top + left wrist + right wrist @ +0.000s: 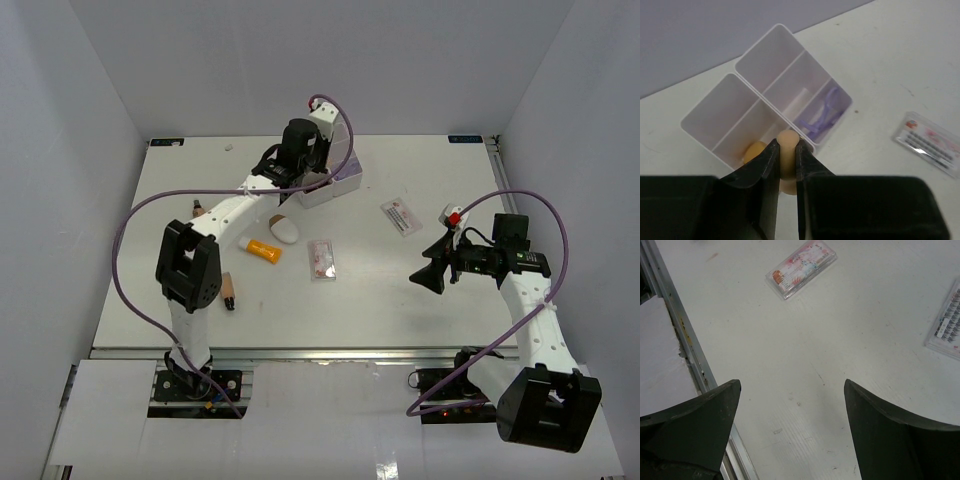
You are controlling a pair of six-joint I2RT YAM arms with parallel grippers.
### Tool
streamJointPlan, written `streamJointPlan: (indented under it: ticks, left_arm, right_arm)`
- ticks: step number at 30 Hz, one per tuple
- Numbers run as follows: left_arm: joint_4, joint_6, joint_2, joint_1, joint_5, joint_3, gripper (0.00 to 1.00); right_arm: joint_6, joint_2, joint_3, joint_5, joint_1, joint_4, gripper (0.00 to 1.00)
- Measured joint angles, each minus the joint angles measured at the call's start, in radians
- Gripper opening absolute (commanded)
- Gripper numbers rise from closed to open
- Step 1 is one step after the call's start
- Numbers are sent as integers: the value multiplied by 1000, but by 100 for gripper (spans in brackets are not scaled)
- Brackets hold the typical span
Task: Organize the makeup
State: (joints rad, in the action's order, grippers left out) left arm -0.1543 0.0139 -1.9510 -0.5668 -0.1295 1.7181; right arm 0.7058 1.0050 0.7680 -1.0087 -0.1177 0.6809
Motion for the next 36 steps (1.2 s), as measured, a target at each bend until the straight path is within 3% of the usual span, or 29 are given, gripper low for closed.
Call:
streamJointPlan:
  ticks: [7, 13, 16, 20, 25, 36]
  left_arm:
    - [-13, 63, -207, 56, -84, 140, 4]
    - [-25, 74, -288, 86, -110, 187, 9]
    - [-25, 76, -307, 92, -120, 203, 18]
    - [-24, 75, -316, 94, -121, 218, 47]
    - [-24, 62, -316, 94, -105, 222, 67]
    - [-45, 45, -302, 99, -83, 212, 69]
  right_arm:
    - [-30, 0, -9, 28, -1, -30, 90]
    - [-46, 3, -12, 42, -2, -37, 90]
    - [-49, 3, -12, 45, -6, -45, 90]
    - [-51, 6, -13, 48, -7, -53, 90]
    - [-53, 7, -13, 50, -15, -55, 90]
    - [-52, 8, -13, 49, -36, -55, 90]
